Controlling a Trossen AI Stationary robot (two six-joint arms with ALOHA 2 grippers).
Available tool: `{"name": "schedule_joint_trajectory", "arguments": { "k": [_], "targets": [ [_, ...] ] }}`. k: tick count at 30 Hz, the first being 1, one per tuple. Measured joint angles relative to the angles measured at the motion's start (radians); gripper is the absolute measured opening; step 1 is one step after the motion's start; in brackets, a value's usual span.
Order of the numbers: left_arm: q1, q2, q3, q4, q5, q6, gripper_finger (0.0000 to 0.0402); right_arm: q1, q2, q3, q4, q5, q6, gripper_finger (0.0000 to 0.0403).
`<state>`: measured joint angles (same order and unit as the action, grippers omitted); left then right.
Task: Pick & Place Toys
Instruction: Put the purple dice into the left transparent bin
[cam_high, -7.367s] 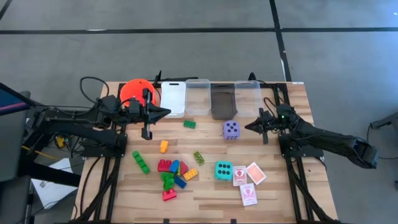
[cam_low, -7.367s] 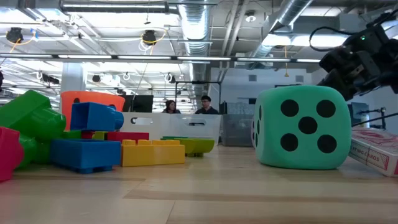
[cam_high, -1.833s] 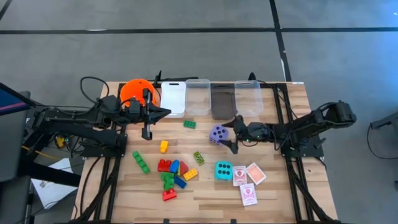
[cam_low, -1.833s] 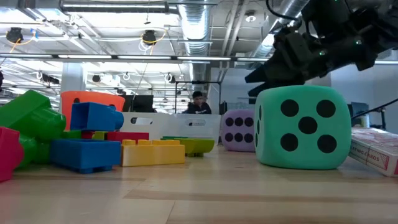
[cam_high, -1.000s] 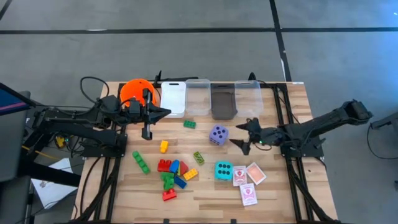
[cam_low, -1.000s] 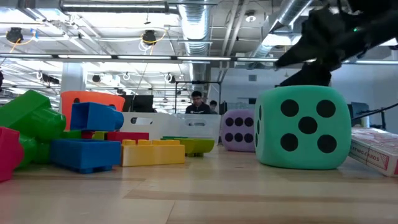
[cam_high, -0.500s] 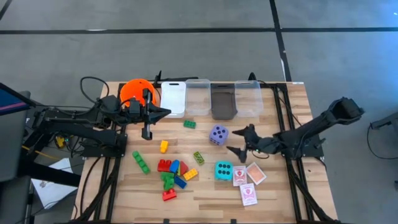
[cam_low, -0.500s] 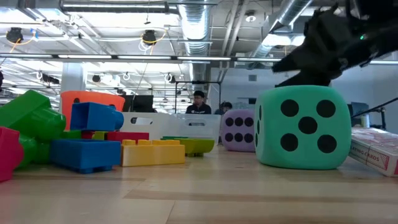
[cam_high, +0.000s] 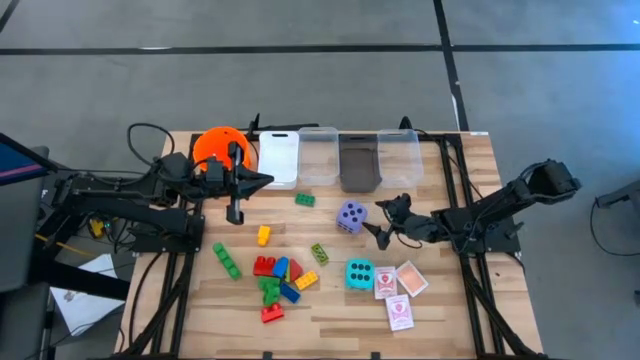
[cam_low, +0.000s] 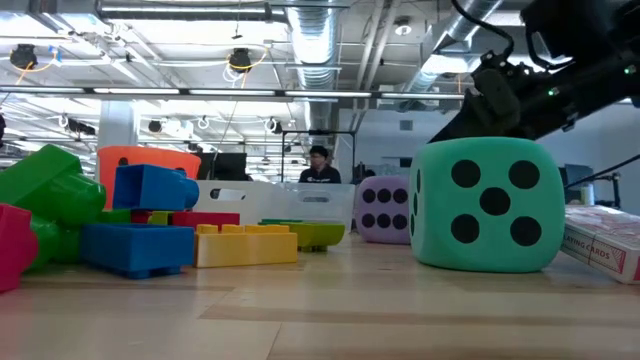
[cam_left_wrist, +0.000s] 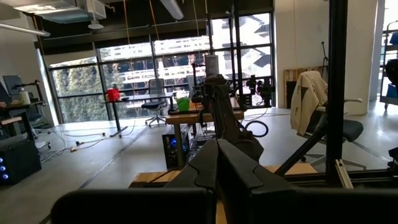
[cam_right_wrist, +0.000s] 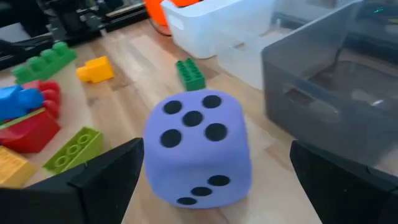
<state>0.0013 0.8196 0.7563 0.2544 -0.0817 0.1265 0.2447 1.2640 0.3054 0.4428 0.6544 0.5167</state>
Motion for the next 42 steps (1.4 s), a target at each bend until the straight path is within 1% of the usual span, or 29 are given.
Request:
{"name": "schedule_joint_trajectory", "arguments": {
  "k": [3, 10, 12, 17, 19, 24, 28, 32, 37, 42],
  "targets": [
    [0.000, 0.000, 0.000, 0.001, 0.000, 0.000, 0.0000, -0.014, 0.000, 0.000, 0.000, -0.024, 0.005, 0.0398],
    [0.000, 0.000, 0.000, 0.001, 0.000, 0.000, 0.0000, -0.041, 0.000, 0.001, -0.007, -0.030, 0.004, 0.0398],
    [0.000, 0.000, 0.000, 0.001, 0.000, 0.000, 0.0000, -0.045, 0.000, 0.025, -0.070, -0.030, -0.012, 0.0398],
    [0.000, 0.000, 0.000, 0.001, 0.000, 0.000, 0.0000, -0.045, 0.000, 0.136, -0.284, -0.030, -0.046, 0.0398],
    [0.000, 0.000, 0.000, 0.001, 0.000, 0.000, 0.0000, -0.046, 0.000, 0.169, -0.337, -0.030, -0.046, 0.0398],
    [0.000, 0.000, 0.000, 0.001, 0.000, 0.000, 0.0000, -0.046, 0.000, 0.180, -0.371, -0.032, -0.013, 0.0398],
    [0.000, 0.000, 0.000, 0.001, 0.000, 0.000, 0.0000, -0.046, 0.004, 0.180, -0.378, -0.068, 0.032, 0.0398],
    [0.000, 0.000, 0.000, 0.001, 0.000, 0.000, 0.0000, -0.046, 0.063, 0.179, -0.346, -0.089, 0.044, 0.0398],
    [0.000, 0.000, 0.000, 0.001, 0.000, 0.000, 0.0000, -0.065, 0.201, 0.186, -0.237, -0.154, 0.022, 0.0398],
    [0.000, 0.000, 0.000, 0.000, 0.000, 0.000, 0.0000, -0.096, 0.307, 0.261, -0.222, -0.186, -0.020, 0.0398]
  ]
}}
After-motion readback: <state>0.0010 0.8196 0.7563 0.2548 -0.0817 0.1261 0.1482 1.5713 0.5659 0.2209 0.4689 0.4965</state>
